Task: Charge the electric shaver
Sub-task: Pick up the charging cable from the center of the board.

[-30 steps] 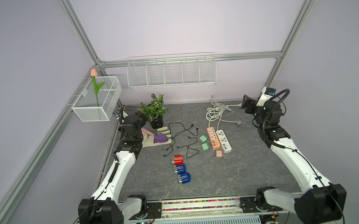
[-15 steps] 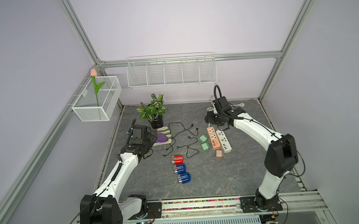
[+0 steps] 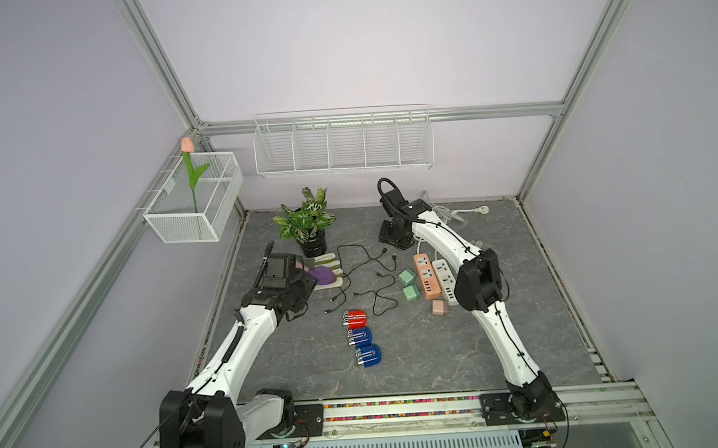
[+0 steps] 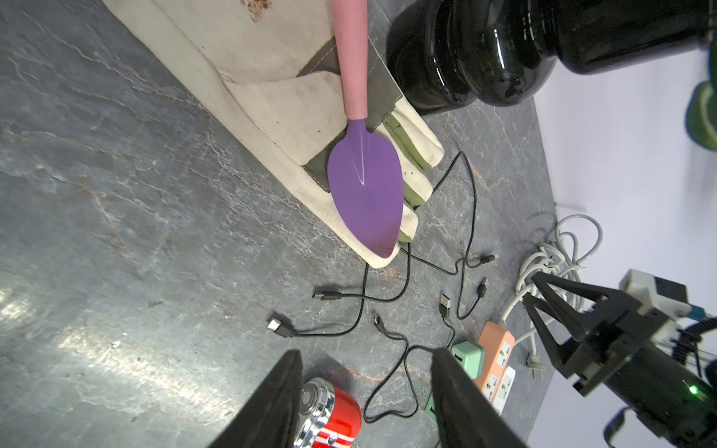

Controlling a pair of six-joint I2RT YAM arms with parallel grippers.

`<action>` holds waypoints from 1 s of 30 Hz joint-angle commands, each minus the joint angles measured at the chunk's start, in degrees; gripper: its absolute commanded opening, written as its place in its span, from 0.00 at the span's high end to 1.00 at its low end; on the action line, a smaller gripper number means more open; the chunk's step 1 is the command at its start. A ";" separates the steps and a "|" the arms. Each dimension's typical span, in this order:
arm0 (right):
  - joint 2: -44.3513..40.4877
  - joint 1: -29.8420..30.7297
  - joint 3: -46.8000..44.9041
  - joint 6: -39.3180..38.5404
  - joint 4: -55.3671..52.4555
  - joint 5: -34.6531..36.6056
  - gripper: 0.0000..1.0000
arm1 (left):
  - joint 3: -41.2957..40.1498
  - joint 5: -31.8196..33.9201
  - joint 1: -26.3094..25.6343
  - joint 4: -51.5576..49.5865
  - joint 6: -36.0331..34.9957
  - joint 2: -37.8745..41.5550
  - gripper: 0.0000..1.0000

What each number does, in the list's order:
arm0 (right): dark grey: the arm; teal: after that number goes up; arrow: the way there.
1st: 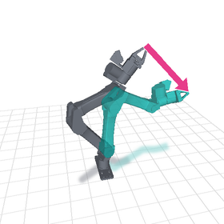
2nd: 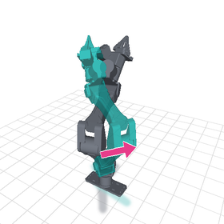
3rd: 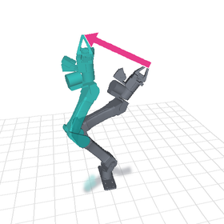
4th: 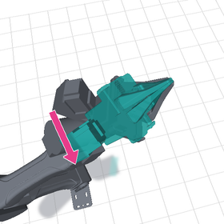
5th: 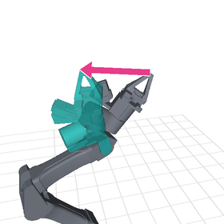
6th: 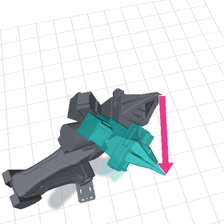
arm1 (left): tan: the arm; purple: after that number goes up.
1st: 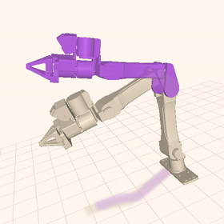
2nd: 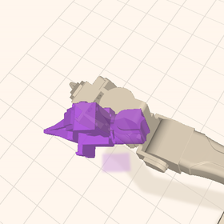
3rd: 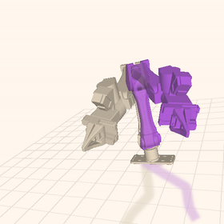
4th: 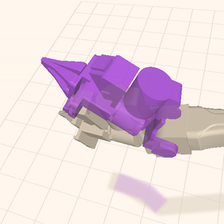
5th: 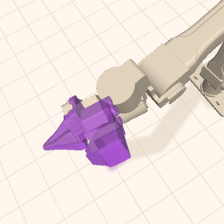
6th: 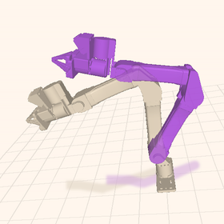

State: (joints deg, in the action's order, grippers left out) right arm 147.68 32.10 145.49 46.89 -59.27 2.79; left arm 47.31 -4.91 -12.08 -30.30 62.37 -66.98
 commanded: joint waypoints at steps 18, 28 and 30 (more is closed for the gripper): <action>9.26 0.75 6.09 7.16 -1.83 3.69 0.55 | 5.68 0.97 -0.67 -5.65 -2.47 -1.13 0.46; 12.71 1.10 7.58 7.22 -0.25 5.30 0.62 | 5.54 1.22 -0.67 -6.65 -2.48 -0.79 0.47; 12.89 1.38 7.54 7.59 -0.86 5.42 0.64 | 5.50 1.31 -0.67 -6.94 -2.43 -0.65 0.47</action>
State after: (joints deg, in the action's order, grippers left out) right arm 157.62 32.84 153.03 52.99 -57.89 7.64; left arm 51.27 -4.73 -12.45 -35.70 60.40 -67.72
